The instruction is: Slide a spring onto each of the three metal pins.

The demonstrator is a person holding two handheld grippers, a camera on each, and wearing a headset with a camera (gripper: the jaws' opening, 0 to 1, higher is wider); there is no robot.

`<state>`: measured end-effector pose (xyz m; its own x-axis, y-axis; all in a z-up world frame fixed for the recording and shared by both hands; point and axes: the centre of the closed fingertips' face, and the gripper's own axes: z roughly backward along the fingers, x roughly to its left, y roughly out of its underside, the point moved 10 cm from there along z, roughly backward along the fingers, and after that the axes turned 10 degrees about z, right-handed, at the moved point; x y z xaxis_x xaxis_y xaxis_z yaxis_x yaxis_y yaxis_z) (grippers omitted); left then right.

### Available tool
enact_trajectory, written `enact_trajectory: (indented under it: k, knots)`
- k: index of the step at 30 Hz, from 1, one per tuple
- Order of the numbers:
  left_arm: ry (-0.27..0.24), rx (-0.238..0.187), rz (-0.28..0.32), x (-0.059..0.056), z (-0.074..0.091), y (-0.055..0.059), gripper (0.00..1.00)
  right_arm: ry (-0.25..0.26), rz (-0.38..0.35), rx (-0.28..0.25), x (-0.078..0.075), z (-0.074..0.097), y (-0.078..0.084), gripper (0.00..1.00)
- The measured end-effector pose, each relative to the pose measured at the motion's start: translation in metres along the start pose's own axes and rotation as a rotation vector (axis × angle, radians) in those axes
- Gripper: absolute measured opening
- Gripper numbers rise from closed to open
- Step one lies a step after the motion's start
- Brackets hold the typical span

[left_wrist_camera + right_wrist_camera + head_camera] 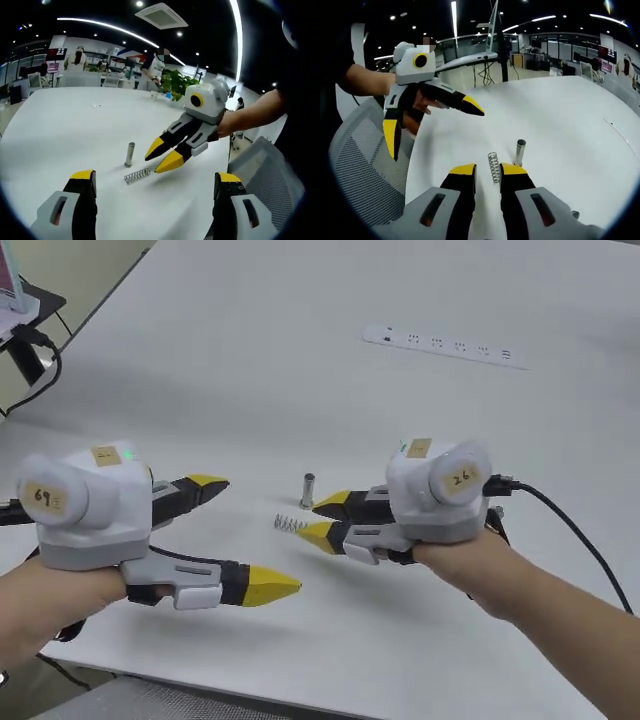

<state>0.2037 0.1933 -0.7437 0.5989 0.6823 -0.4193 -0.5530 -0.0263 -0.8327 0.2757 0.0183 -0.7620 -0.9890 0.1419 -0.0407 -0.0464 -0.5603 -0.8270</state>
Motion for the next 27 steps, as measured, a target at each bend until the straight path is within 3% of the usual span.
enact_trajectory:
  k: [9,27]
  knots:
    - [-0.004,0.006,0.01,0.001,0.003,0.004,0.95,0.003,-0.015,0.097,-0.004,-0.015,0.012,0.14]
    - [-0.005,0.014,0.015,0.0,0.003,0.006,0.94,-0.005,0.084,0.139,-0.006,-0.02,0.017,0.08]
